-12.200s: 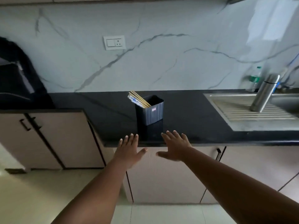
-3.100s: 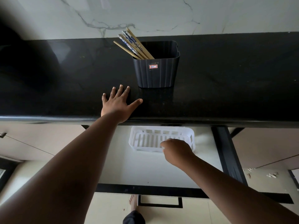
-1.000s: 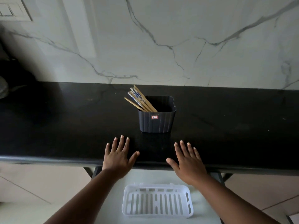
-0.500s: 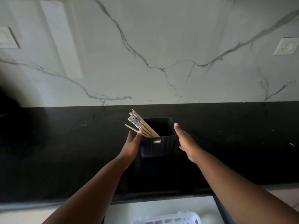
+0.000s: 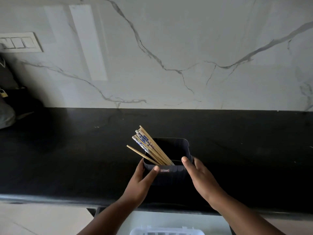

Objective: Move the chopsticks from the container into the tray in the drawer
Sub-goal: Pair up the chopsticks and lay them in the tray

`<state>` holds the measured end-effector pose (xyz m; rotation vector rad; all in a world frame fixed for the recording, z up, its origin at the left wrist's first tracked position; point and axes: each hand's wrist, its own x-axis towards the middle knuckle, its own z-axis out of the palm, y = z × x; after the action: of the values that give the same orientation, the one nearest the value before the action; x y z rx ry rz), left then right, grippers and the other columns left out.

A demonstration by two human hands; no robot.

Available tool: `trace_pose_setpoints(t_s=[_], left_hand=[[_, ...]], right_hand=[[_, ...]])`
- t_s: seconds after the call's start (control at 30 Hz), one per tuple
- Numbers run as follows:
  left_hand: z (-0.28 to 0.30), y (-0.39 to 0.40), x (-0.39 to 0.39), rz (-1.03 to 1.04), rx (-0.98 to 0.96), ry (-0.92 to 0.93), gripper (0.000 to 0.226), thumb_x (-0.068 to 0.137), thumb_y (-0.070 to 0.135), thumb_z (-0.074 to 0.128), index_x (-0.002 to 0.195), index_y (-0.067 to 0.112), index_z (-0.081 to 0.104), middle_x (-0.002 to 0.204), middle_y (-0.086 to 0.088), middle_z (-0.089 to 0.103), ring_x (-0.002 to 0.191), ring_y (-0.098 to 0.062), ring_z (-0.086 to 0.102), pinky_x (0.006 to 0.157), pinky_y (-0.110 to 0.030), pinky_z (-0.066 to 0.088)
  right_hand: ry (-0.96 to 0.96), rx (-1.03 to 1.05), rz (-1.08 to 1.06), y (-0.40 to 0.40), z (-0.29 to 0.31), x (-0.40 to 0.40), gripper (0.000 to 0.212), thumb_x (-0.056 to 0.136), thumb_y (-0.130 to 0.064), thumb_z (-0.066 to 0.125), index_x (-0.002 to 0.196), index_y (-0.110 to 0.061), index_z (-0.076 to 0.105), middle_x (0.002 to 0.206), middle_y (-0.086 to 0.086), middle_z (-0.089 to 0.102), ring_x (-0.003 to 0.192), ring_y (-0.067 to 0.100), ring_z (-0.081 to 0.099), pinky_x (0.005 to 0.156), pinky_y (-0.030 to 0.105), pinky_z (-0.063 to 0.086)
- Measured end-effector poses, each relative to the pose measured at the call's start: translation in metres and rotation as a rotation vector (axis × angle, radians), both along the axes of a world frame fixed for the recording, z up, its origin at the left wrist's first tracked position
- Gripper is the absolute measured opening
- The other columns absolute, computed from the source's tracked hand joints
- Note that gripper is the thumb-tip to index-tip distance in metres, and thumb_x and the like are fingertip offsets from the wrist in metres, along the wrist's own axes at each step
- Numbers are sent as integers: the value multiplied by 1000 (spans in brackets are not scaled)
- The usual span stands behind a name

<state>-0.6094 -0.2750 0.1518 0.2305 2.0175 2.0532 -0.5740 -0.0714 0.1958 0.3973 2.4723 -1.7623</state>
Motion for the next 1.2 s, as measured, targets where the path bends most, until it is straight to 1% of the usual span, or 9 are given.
trace_pose_setpoints(t_s=[0.17,0.23,0.3,0.4,0.57,0.7,0.97,1.07,1.2], left_hand=[[4,-13,7,100,-58,36,72,78,50,66,140,39,32,125,19,55,108,9,59,80,-15,53],[12,-18,1,143,-57,89,63,79,44,65,137,36,40,128,17,57,111,11,57,83,-13,52],[24,-20,-8,168,-33,119,55,82,41,65,133,29,50,127,5,65,117,-4,59,91,-22,52],[46,-18,-24,270,-26,164,38,84,40,65,119,25,62,108,4,74,101,-8,68,78,-19,54],[68,-10,-47,438,-125,74,23,90,28,66,109,17,67,86,1,75,77,-10,72,66,-29,57],[70,-9,-44,461,-61,7,6,89,20,67,92,16,72,80,-4,76,81,-29,73,82,-51,58],[79,-6,-34,455,-6,-54,12,92,9,60,89,12,71,76,-7,76,73,-24,74,79,-47,60],[81,-7,-34,461,17,-95,15,91,5,56,89,10,71,74,-9,76,69,-23,74,77,-46,60],[82,-12,-33,417,158,-220,16,91,5,53,94,4,68,71,-10,75,63,-19,71,62,-34,59]], right_hand=[[62,213,-56,14,8,6,72,85,-60,55,146,-31,31,151,-2,40,135,19,41,100,34,38],[213,355,-71,13,16,2,56,87,-48,61,137,-29,44,139,-6,51,125,14,48,92,27,41],[369,454,-16,3,27,-7,35,87,-38,65,120,-29,59,118,-11,62,108,6,56,80,20,43],[447,527,94,-21,38,-23,16,87,-32,65,102,-29,67,98,-14,66,91,-1,61,69,12,43],[387,486,72,-45,42,-41,14,88,-35,61,102,-32,64,91,-17,60,81,-4,56,60,9,39],[330,468,34,-45,37,-41,14,89,-37,60,102,-34,62,87,-21,57,76,-6,55,59,11,40],[291,491,105,-44,37,-42,15,89,-37,61,104,-34,60,95,-17,65,77,-5,59,59,13,43],[263,450,271,-56,36,-44,14,86,-36,64,99,-31,63,95,-14,69,83,2,64,72,25,55],[267,524,364,-72,33,-50,28,82,-39,68,107,-29,63,100,-10,69,92,8,64,81,30,54]])
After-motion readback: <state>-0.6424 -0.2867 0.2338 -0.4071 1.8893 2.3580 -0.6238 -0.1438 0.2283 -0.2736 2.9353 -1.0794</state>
